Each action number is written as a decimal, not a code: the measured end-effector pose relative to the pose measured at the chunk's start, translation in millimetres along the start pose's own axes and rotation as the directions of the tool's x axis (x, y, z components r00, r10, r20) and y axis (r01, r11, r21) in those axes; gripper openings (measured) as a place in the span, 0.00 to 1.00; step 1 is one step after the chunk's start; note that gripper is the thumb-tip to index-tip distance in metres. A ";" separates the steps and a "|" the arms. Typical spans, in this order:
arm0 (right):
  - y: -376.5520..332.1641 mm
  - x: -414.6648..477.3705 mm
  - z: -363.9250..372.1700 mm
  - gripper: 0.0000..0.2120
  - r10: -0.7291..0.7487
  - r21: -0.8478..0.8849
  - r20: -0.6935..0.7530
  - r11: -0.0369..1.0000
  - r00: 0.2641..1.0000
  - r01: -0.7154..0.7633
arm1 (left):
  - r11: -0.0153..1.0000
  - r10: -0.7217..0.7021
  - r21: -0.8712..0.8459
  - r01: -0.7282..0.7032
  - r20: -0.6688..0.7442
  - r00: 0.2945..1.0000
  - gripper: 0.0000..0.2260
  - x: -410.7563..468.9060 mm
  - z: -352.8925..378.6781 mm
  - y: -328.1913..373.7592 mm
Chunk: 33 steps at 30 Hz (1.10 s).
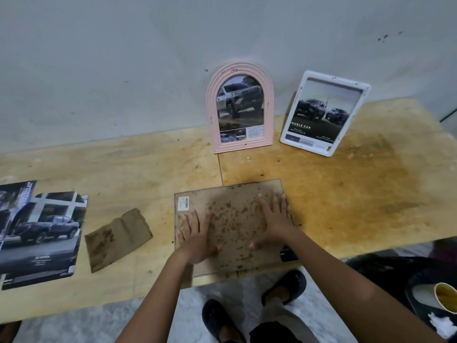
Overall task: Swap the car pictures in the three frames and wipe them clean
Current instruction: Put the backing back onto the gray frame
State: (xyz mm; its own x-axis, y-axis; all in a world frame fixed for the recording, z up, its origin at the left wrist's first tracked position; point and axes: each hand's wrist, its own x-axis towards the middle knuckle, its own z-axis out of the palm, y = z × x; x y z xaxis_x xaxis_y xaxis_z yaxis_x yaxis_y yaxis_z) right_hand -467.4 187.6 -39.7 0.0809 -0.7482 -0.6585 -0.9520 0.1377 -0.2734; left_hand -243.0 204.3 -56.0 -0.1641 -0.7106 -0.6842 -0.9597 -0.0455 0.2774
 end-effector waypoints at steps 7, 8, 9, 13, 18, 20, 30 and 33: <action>-6.8 -5.0 8.4 0.61 0.039 -0.019 0.009 0.999 0.999 -0.039 | 0.998 0.049 0.059 -0.038 -0.205 0.978 0.40 -4.3 20.8 -14.0; -7.1 -5.3 8.3 0.62 0.044 -0.036 0.034 0.998 0.998 -0.043 | 0.997 0.054 0.067 -0.040 -0.218 0.974 0.41 -3.7 22.3 -15.5; -6.8 -6.0 8.4 0.63 0.045 -0.057 0.055 0.997 0.997 -0.042 | 0.996 0.064 0.074 -0.048 -0.236 0.970 0.43 -2.8 25.2 -17.8; -5.2 -6.1 9.9 0.64 0.033 -0.069 0.065 0.997 0.997 -0.029 | 0.990 0.120 0.118 -0.081 -0.372 0.921 0.41 -1.4 45.1 -28.8; -3.1 -3.7 15.1 0.65 0.041 -0.002 0.042 0.999 0.998 -0.041 | 0.981 0.149 0.181 -0.070 -0.469 0.870 0.33 -2.2 52.0 -27.2; -1.8 -4.8 17.0 0.65 0.045 -0.008 0.035 0.999 0.998 -0.045 | 0.980 0.156 0.182 -0.076 -0.474 0.867 0.33 -2.4 54.1 -28.5; 9.6 -7.0 11.7 0.28 0.151 0.309 -0.521 0.951 0.840 0.021 | 0.928 0.100 -0.225 -0.298 -0.621 0.777 0.26 -4.0 39.5 -41.7; 15.1 -6.8 12.9 0.24 0.332 0.462 -0.491 0.883 0.805 -0.082 | 0.856 -0.194 -0.473 -0.207 -0.667 0.719 0.21 -11.9 26.9 -41.8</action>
State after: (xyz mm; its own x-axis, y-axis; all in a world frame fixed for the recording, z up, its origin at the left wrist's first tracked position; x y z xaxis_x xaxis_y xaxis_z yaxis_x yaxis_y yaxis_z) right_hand -478.5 203.1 -48.4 -0.3961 -0.8756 -0.2764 -0.7106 0.4829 -0.5117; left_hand -207.1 233.5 -77.6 0.2209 -0.9706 -0.0956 -0.6800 -0.2235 0.6983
